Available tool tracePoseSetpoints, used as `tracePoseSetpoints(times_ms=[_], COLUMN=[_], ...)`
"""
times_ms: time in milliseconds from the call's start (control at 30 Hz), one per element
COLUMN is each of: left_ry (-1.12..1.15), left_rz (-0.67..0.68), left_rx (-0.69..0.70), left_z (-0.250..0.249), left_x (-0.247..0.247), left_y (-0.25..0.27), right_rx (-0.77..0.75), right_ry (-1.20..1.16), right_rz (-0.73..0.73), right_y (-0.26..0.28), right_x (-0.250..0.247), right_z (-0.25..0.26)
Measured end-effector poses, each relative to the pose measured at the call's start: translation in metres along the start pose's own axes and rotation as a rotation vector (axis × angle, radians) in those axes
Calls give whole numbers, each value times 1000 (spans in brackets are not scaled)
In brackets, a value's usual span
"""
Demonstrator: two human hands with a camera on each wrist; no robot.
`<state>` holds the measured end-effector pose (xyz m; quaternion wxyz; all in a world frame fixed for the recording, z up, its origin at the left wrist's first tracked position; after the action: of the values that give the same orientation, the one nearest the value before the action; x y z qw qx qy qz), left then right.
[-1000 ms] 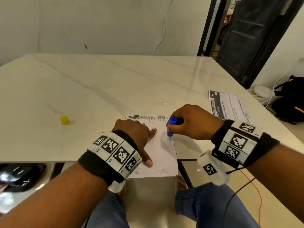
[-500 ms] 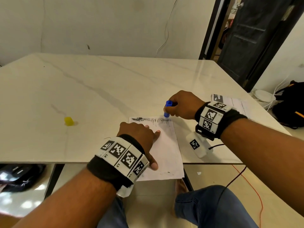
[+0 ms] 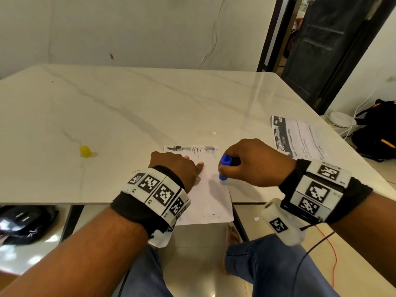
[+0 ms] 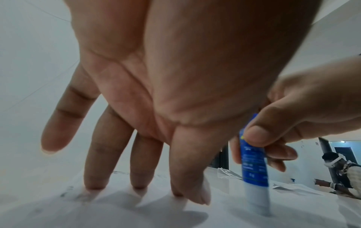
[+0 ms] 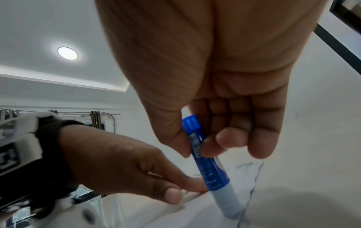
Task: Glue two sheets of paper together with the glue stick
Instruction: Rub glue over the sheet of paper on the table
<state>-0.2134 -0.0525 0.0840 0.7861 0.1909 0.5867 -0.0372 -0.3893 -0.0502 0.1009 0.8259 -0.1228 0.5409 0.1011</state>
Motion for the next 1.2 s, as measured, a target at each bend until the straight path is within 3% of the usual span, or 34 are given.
tracePoseSetpoints(times_ms=[233,433,533,633,767,900,1067,1200], left_ry=[1,-14,-2,35,165,273,355,412], left_rz=[44,31,40,42,-75,-87,-193,-262], left_rx=[-19,-42,-57,-73,-155,-214,-342,-369], left_z=[-2,-4,-3,2,9,14,22,29], left_x=[0,0,-3,-10,-19,-17,-7,0], left_y=[-4,-1,-3,-10,-19,-27,-32,-37], right_rx=[-49,-3,81,221,336,351,294,282], right_ry=[4,-108,-354,-763,-1081,-1189,-1193,-1204], right_rz=[15,99,-11,-170,-278,-318,-372,-377], right_y=[39,51,48,39,26,23,27,24], right_x=[1,-4,-11,-8,7,29,38,41], right_z=[7,8,-5,-26,-50,-65,-78,-83])
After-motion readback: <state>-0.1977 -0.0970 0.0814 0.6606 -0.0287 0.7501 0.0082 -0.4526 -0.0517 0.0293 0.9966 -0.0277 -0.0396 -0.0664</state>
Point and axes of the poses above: each hand's wrist, its own y-axis away from the middle knuckle, its own x-axis out of the palm, z = x × y, the point moved 1 cm from there along -y, towards the middle knuckle, and after that the axes turned 9 degrees about -z, right-handed, at the moved point
